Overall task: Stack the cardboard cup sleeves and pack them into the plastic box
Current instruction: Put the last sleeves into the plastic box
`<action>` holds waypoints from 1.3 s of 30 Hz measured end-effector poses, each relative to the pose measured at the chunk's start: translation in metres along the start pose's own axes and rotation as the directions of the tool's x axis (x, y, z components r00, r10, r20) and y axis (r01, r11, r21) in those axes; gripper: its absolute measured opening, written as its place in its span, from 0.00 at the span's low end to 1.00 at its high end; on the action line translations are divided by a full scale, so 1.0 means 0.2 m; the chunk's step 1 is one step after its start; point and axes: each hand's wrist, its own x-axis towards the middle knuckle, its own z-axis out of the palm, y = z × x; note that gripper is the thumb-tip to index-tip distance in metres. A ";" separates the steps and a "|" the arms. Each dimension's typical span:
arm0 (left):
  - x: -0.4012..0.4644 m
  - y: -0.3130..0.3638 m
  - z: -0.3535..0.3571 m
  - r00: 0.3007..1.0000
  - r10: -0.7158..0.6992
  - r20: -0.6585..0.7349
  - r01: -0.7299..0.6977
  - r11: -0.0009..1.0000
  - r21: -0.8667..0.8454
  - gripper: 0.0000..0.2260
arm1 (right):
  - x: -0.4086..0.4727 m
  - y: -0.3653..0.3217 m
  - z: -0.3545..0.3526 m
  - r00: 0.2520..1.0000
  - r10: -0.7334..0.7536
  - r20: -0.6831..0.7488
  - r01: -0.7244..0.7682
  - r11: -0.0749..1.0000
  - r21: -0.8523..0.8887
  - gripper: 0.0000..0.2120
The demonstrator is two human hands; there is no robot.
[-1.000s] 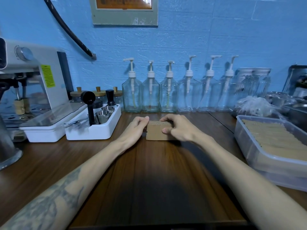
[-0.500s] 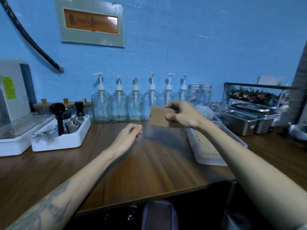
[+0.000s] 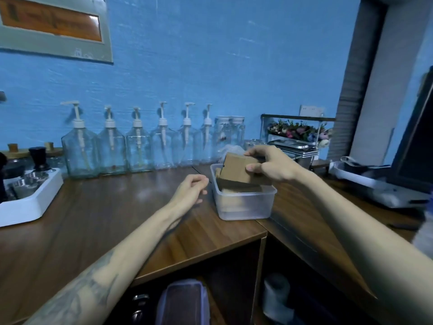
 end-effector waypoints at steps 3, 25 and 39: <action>0.00 -0.01 0.07 0.999 -0.048 -0.008 0.047 0.996 -0.076 0.12 | -0.02 0.05 0.01 1.000 0.011 0.009 -0.011 1.000 -0.013 0.14; 0.05 -0.04 0.15 0.997 -0.072 0.017 0.074 0.985 -0.157 0.09 | 0.13 0.19 0.18 0.951 0.093 0.296 -0.027 0.975 -0.219 0.10; 0.05 -0.08 0.12 0.998 -0.049 0.034 0.052 0.995 -0.090 0.13 | 0.13 0.19 0.17 0.956 0.053 0.290 -0.003 0.985 -0.172 0.14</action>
